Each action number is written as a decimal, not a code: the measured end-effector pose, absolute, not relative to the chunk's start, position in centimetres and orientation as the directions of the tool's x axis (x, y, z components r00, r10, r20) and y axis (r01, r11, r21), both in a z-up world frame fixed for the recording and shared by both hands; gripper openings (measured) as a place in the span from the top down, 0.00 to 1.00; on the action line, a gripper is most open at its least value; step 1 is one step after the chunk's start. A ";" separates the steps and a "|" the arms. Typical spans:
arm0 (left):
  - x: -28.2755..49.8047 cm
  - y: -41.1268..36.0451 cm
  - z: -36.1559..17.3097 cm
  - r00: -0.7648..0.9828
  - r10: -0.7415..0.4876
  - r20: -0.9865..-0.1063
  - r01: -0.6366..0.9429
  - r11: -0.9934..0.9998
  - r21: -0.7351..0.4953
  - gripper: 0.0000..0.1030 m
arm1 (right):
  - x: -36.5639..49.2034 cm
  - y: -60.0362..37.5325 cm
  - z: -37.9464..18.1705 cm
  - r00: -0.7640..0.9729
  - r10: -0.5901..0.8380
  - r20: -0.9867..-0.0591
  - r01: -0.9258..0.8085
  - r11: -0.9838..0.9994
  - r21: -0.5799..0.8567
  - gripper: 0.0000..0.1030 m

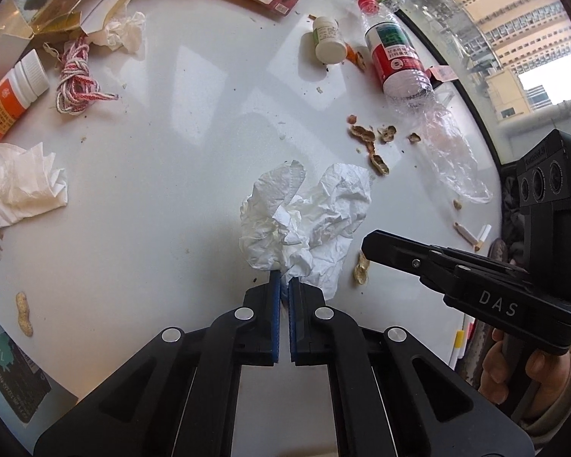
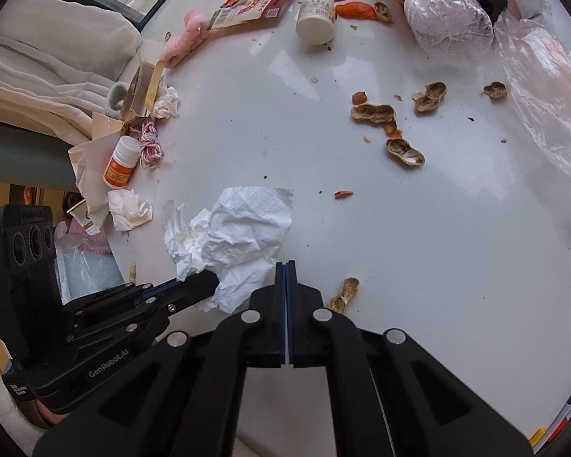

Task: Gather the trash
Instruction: 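Lift the tissue with the left gripper and carry it to the bin, then lower the tissue into the bin and open the left gripper, then move both grippers back over the sill toward the clear orange-print bag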

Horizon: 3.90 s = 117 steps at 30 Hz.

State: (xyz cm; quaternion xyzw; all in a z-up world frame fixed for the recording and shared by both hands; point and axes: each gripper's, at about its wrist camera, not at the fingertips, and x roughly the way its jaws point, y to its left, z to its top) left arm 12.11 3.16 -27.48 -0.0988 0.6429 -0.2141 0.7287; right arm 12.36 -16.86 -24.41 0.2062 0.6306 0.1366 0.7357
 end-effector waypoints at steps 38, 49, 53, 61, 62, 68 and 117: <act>-3.8 24.4 -13.8 0.590 -0.105 -0.801 -0.265 0.911 -0.315 0.98 | 5.5 9.1 -12.9 0.032 0.700 -0.714 -0.625 0.571 0.532 0.97; -7.3 30.6 -13.2 0.613 0.012 -0.790 -0.426 0.847 -0.318 0.98 | 2.9 17.6 -12.3 -0.100 0.688 -0.719 -0.746 0.426 0.512 0.97; -7.3 31.8 -13.3 0.612 0.032 -0.790 -0.452 0.834 -0.316 0.98 | 2.8 19.1 -12.5 -0.119 0.680 -0.724 -0.762 0.405 0.506 0.97; -6.5 33.1 -13.8 0.587 0.039 -0.808 -0.475 0.826 -0.305 0.98 | 3.4 20.4 -13.0 -0.144 0.675 -0.724 -0.762 0.391 0.516 0.97; -6.4 33.2 -13.9 0.582 0.039 -0.813 -0.474 0.828 -0.300 0.98 | 3.4 20.4 -13.1 -0.144 0.674 -0.725 -0.761 0.393 0.516 0.97; -5.7 33.4 -14.8 0.558 0.021 -0.829 -0.481 0.822 -0.303 0.89 | 4.3 20.1 -13.9 -0.131 0.661 -0.739 -0.735 0.435 0.520 0.97; 2.3 18.4 -11.7 0.625 0.069 -0.778 -0.260 0.958 -0.124 0.25 | 6.8 -2.8 -12.6 0.338 0.552 -0.762 -0.385 0.820 0.423 0.06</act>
